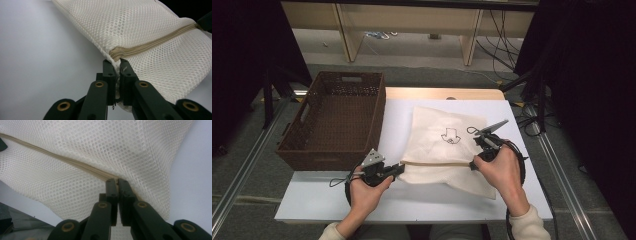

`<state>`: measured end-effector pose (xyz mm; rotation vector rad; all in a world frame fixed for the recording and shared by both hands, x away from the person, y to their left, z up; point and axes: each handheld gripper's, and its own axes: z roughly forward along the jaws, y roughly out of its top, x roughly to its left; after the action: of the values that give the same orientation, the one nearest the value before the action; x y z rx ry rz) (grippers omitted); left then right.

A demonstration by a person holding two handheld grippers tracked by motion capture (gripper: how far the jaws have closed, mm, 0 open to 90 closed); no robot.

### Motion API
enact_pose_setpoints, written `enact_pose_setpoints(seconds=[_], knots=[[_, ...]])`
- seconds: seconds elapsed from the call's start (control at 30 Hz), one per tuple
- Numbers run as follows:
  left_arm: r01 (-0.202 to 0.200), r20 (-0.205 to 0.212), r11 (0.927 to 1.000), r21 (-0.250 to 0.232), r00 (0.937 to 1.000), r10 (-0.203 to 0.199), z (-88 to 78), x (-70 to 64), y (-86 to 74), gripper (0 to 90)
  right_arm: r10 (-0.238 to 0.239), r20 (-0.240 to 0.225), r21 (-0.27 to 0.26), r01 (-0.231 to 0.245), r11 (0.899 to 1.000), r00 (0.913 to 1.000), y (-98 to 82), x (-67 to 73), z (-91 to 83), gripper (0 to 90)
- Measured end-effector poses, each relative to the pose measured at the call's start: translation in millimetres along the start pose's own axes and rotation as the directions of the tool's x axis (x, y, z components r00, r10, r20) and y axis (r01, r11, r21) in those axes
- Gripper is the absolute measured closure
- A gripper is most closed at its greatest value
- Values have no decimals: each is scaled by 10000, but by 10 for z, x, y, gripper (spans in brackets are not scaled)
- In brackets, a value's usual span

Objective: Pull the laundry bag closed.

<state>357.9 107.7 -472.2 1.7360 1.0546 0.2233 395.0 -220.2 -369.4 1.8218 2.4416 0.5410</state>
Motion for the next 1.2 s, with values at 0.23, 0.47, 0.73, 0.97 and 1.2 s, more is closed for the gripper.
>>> enact_pose_setpoints(seconds=[0.23,0.47,0.73,0.97,1.2], knots=[[-49,-23,9999,98,10000,49,-7,6,2,851,697,-43,365,-695,9969,9976,-4,35,-31,885],[-104,5,9999,92,9999,104,-8,11,3,851,126,-58,39,-126,9999,9999,-5,-26,-22,884],[-52,-14,9999,95,10000,52,-8,8,1,851,825,-4,367,-824,9959,9966,-10,17,-45,884],[-103,11,9999,93,9999,103,-8,12,4,851,504,54,237,-505,9984,9987,-14,-34,-40,884],[-116,-13,9999,96,9999,116,-6,10,2,851,667,4,325,-667,9972,9978,-18,-33,-52,884]])
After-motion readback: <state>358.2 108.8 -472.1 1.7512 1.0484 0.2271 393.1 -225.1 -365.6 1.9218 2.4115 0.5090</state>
